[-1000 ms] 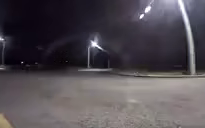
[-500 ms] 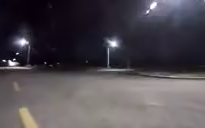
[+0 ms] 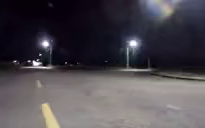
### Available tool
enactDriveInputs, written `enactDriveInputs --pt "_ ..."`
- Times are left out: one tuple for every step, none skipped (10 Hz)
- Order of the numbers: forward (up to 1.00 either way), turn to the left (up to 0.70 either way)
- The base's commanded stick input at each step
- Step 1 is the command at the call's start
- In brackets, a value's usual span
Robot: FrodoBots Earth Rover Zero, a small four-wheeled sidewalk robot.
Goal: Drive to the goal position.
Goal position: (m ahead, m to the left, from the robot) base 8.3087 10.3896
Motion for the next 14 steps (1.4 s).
enactDriveInputs --pt "0.0 0.45" --pt "0.0 0.45" --pt "0.0 0.45" --pt "0.0 0.45" --pt "0.0 0.45" --pt "0.0 0.45" --pt "0.0 0.45" --pt "0.0 0.45" --pt "0.0 0.41" --pt "0.0 0.26" --pt "0.0 0.11" --pt "0.85 0.0" --pt "0.85 0.0" --pt "0.85 0.0"
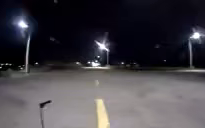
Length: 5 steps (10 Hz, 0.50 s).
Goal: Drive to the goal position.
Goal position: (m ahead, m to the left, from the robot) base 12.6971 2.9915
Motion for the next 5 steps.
enactDriveInputs --pt "0.85 0.0" --pt "0.85 0.0" --pt "0.85 0.0" --pt "0.85 0.0" --pt "0.85 0.0"
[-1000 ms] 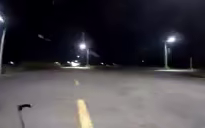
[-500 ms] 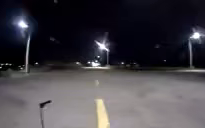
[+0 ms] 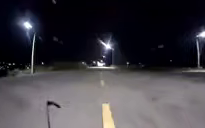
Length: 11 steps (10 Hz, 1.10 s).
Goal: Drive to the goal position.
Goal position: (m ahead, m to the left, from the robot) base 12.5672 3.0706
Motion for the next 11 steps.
enactDriveInputs --pt "0.85 0.0" --pt "0.85 0.0" --pt "0.85 -0.12" --pt "0.85 -0.27" --pt "0.85 -0.27" --pt "0.85 -0.15" --pt "0.85 0.0" --pt "0.85 0.0" --pt "0.85 0.0" --pt "0.85 0.0" --pt "0.85 0.0"
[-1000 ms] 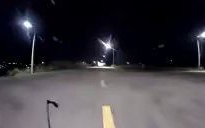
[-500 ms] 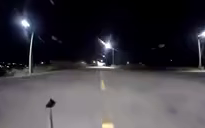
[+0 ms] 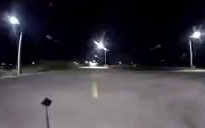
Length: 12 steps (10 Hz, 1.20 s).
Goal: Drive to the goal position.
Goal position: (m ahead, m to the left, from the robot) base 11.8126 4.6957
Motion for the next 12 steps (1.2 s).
enactDriveInputs --pt "0.85 0.0" --pt "0.85 0.0" --pt "0.85 0.0" --pt "0.85 0.0" --pt "0.85 0.0" --pt "0.85 0.0" --pt "0.85 0.0" --pt "0.85 0.0" --pt "0.85 0.0" --pt "0.85 0.0" --pt "0.85 0.0" --pt "0.85 0.0"
